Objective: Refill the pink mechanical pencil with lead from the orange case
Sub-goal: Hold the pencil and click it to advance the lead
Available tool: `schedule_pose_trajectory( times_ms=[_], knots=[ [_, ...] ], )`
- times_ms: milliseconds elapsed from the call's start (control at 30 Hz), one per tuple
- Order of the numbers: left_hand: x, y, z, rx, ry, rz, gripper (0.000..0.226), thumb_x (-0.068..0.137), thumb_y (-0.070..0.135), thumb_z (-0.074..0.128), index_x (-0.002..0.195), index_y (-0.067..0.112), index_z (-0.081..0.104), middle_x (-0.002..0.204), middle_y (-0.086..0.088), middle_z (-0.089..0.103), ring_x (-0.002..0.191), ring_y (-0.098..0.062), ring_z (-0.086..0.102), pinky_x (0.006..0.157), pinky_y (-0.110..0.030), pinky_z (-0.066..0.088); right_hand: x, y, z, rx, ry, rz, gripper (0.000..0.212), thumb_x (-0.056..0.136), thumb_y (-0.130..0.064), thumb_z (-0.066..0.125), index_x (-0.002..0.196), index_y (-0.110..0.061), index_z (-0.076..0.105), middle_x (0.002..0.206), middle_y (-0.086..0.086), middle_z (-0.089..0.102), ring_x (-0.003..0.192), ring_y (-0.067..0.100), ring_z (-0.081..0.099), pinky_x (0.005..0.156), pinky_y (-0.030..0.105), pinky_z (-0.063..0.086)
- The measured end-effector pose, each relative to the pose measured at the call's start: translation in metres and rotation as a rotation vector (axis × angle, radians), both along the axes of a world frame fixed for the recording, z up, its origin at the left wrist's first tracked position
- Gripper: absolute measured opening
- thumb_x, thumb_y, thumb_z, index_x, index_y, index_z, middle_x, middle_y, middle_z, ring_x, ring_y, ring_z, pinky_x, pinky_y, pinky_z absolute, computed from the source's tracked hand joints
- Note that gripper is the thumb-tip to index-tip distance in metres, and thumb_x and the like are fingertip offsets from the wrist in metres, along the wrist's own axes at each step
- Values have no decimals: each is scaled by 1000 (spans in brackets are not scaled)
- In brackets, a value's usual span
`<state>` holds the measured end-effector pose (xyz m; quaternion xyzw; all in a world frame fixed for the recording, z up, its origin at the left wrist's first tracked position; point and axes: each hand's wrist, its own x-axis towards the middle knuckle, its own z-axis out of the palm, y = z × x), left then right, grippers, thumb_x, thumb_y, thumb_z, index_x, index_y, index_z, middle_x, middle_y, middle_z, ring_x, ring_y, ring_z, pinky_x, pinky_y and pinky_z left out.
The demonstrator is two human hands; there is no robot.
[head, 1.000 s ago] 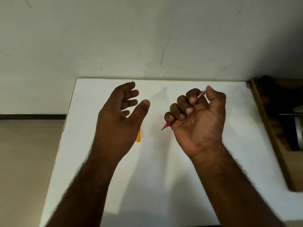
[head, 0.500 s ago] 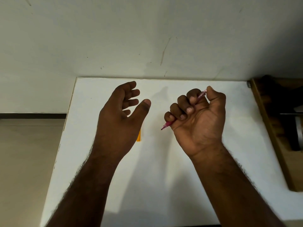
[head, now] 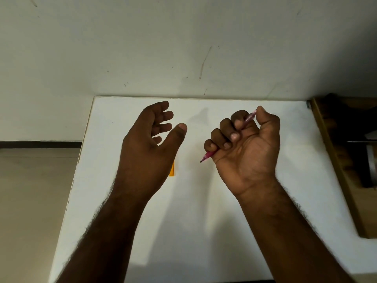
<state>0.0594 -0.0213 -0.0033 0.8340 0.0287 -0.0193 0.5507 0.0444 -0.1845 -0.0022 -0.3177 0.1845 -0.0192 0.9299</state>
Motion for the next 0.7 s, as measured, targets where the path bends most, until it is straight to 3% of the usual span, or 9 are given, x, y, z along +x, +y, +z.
schedule_pose_trajectory(
  times_ms=[700],
  knots=[
    [1, 0, 1, 1, -6, -1, 43, 89, 39, 69, 131, 36, 56, 117, 26, 66, 100, 15, 60, 75, 2, 42, 0, 1, 1, 2, 26, 3, 47, 96, -49, 36, 64, -16, 38, 56, -1, 26, 56, 18, 15, 58, 34, 25]
  ],
)
